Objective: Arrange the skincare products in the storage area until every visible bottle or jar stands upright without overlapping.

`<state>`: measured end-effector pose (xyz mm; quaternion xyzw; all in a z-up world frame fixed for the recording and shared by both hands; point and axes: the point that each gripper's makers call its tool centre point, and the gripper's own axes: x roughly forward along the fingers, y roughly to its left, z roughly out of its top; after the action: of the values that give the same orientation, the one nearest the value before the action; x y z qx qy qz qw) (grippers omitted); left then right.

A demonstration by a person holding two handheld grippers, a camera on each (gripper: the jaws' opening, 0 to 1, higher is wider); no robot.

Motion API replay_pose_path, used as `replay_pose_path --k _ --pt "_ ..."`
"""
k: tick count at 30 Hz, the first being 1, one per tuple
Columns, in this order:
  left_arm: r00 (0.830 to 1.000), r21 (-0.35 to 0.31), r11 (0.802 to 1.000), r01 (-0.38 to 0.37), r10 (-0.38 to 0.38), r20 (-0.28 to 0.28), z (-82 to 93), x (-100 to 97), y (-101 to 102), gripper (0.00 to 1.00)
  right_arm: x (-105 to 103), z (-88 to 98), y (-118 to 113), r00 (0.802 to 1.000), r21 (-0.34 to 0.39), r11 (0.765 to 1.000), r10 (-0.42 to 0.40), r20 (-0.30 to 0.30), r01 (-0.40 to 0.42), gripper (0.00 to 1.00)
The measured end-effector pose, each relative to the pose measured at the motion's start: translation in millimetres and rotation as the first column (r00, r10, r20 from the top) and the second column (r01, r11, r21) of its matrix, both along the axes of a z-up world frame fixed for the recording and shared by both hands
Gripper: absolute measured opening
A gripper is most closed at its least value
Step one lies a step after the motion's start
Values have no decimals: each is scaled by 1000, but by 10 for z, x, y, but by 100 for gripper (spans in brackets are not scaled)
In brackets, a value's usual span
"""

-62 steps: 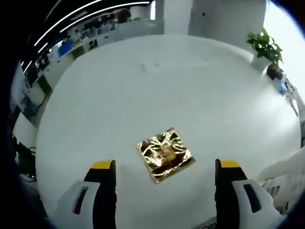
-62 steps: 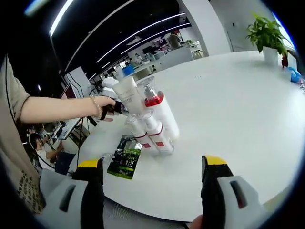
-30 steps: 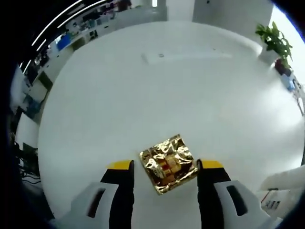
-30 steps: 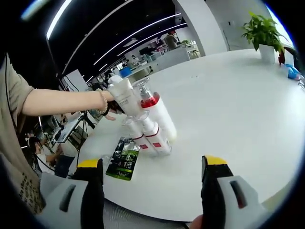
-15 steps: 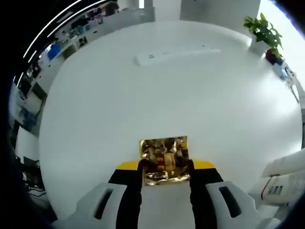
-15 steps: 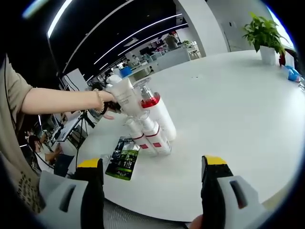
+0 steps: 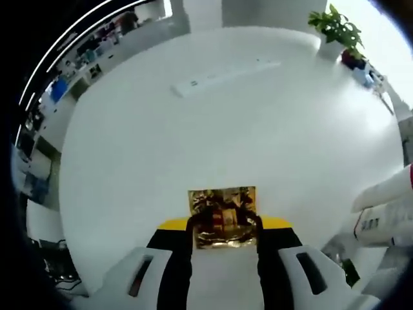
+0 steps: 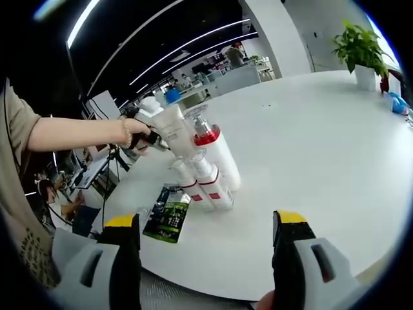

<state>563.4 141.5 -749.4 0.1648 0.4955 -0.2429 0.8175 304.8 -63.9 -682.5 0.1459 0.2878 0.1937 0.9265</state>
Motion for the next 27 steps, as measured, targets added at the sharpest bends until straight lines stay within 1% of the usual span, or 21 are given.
replay_pose_path --k 6,9,12,14,17,21,23,26,27 --pt "998 20 998 61 -61 -1 87 -94 100 36 -4 7 16 1000 -6 1000 11 4 -11 85" --pt "994 32 994 106 -107 7 100 -89 152 36 -3 8 20 1000 -7 1000 13 6 -13 85" --pt "988 40 987 153 -154 6 126 -161 181 36 -1 12 18 1000 -8 1000 13 9 -13 85" --pt "978 53 977 206 -207 9 137 -217 201 36 -1 11 16 1000 -10 1000 13 10 -13 85" --pt "964 80 961 266 -266 -10 135 -335 256 36 -3 12 27 1000 -17 1000 20 11 -20 85" --pt "956 80 953 292 -291 -21 146 -442 297 36 -6 7 35 1000 -22 999 27 11 -27 85" --pt "947 94 942 323 -321 -31 149 -520 340 36 -7 11 35 1000 -23 999 28 12 -27 85" --pt "932 100 927 361 -360 -32 163 -605 363 36 -7 15 33 1000 -23 999 27 15 -26 85" --pt "924 100 919 382 -380 -38 165 -648 368 36 -8 22 34 999 -22 999 27 17 -27 85"
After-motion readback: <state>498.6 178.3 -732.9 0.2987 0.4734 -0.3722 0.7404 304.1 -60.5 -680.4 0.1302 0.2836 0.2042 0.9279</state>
